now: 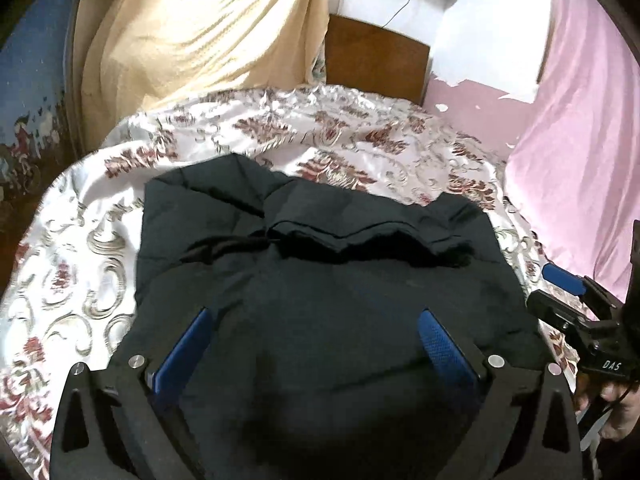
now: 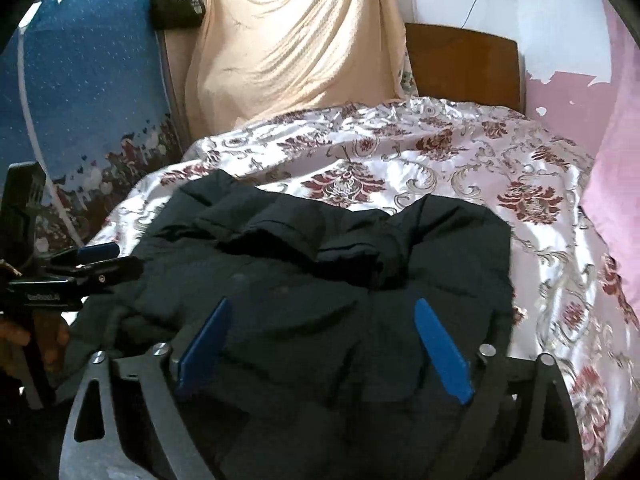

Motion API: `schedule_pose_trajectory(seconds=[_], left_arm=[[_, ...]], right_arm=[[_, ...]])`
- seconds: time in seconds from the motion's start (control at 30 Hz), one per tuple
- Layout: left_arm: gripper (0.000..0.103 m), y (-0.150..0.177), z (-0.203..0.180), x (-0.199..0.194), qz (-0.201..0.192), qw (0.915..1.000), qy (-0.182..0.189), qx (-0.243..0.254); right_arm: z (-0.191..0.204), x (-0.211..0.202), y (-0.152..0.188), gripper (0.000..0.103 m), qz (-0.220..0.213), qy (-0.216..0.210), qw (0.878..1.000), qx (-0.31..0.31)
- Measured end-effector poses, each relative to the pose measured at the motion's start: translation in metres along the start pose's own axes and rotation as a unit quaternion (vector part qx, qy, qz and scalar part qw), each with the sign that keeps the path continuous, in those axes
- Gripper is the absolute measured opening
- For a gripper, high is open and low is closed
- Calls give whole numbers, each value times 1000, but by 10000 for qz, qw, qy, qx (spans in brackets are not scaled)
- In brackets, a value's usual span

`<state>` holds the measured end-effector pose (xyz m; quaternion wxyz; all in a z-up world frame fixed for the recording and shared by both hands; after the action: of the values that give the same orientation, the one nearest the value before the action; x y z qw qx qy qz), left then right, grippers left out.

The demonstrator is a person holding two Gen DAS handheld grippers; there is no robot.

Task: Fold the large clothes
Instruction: 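Lower the folded hem onto the collar and open both tools, then raise both open tools away from the folded black jacket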

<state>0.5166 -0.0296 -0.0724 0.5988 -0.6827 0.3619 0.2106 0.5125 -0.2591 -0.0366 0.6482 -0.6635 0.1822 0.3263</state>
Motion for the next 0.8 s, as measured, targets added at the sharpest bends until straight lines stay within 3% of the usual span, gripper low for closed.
schedule_pose_trajectory(seconds=[0.43,0.8], left_arm=[[103,39,-26,-113,-516,9981,-247,238],[103,81,-26,-175,-563,9979,-184,267]], right_arm=[[14,-111,46,101,-311,208,9993,39],[18,-183,83,101,-439,370,9983,139]])
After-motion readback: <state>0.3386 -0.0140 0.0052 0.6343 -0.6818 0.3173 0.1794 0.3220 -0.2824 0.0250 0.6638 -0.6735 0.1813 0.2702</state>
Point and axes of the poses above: each gripper's, at about its wrist camera, not at the fingertips, and x roughly the way its jaws point, z to its left, y to its underside, the point moved 4 cm from there along x, roughly the way its jaws point, and after that the axes turned 5 degrees about z, right-handed, at the moved point
